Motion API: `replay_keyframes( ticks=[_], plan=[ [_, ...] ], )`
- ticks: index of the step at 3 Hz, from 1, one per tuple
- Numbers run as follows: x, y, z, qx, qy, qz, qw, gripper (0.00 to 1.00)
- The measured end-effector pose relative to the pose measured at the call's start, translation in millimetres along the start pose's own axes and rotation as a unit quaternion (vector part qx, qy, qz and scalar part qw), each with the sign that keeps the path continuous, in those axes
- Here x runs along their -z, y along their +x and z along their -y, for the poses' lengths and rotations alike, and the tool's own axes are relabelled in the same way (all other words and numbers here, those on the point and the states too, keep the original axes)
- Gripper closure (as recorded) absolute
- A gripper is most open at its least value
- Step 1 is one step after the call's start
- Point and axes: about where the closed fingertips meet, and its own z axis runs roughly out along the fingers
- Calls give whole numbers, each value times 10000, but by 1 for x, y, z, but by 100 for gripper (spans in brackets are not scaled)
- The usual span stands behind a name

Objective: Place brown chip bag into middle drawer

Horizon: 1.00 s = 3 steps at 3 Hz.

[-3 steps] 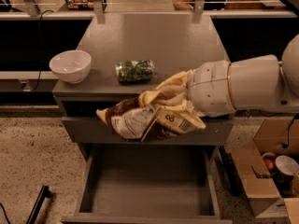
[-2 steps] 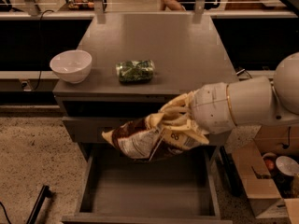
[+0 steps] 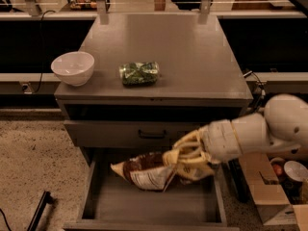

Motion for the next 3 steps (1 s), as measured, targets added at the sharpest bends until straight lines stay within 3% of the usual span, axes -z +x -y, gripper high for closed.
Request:
replay_keyframes(
  ticks=[1,2,3],
  plan=[
    [-22,61,-36,-346,-432,399,9977,100],
    [-38,109,-65,-661,-469,315,9962,82],
    [-48,144,-76,-1029,-124,66,9946,59]
  ],
)
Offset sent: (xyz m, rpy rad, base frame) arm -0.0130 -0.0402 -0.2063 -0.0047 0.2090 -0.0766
